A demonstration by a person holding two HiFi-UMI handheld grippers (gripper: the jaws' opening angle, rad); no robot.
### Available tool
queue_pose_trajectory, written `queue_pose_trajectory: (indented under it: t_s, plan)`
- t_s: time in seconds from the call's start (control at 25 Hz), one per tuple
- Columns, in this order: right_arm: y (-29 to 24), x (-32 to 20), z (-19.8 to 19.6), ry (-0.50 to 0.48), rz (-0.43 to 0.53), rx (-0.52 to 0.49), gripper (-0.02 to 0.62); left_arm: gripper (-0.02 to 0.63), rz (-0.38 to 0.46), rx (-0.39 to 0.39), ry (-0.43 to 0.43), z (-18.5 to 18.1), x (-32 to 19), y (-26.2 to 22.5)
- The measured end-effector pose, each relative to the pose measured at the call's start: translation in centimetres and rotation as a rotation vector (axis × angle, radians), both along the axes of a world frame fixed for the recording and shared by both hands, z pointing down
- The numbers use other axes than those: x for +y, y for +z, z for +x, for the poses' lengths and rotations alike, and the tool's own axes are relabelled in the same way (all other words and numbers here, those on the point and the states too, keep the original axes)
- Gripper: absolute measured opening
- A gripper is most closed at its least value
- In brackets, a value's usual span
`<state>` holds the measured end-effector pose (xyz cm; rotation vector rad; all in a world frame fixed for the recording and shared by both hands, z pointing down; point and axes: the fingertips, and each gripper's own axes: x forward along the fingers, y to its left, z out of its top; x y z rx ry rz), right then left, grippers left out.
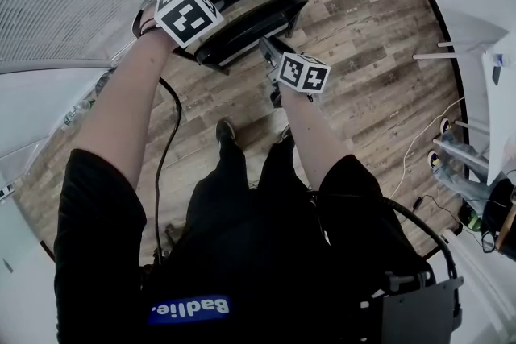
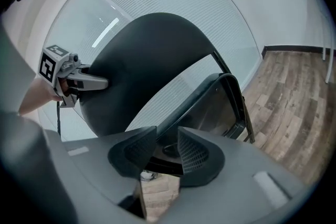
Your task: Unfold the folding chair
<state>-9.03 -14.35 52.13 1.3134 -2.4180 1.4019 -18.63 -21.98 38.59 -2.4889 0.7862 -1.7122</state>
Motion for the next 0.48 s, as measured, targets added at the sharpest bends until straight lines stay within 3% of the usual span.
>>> queue_pose_trajectory:
  t_s: [0.48]
  plan:
    - [3.5, -3.1, -1.6, 0.016, -0.040, 0.005, 0.126, 0.129, 0.001, 0.007, 0.002, -0.7, -0.5, 1.4]
